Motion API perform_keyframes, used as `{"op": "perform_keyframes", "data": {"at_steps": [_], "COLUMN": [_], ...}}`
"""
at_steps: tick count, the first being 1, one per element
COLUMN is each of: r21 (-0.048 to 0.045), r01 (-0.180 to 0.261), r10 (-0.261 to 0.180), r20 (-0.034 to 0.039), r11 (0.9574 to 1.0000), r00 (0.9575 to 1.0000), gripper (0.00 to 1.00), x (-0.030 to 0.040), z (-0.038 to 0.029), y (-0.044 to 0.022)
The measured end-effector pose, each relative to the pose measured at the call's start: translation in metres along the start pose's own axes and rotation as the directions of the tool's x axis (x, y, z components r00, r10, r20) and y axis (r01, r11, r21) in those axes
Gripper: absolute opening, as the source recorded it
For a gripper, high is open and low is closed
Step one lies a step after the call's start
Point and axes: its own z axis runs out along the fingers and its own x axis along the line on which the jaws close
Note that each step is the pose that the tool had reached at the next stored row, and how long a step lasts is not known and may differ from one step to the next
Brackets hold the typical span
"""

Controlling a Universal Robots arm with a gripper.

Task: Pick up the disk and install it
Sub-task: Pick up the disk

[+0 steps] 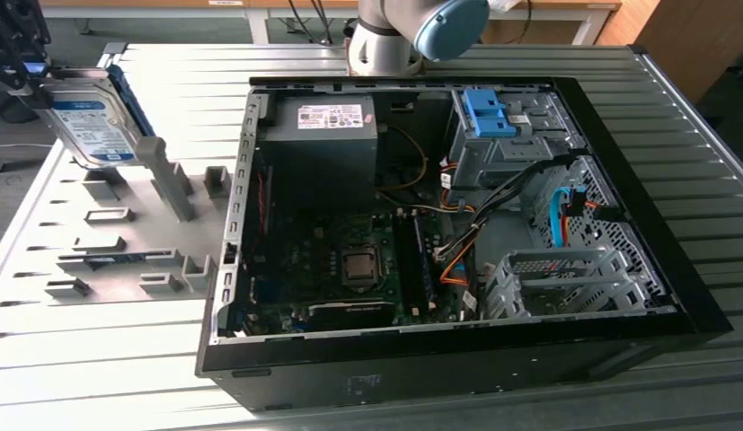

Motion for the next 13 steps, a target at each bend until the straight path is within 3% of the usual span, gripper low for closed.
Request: {"op": "perform_keyframes", "data": {"at_steps": [13], "r21": [-0.0002], "r01": [0.0], "r10": [0.0], "r20": [-0.0002], "r11": [1.0], "r00": [1.0], "gripper": [0.36], "x": [-0.0012], "z": [-0.0029], "y": [0.0]}}
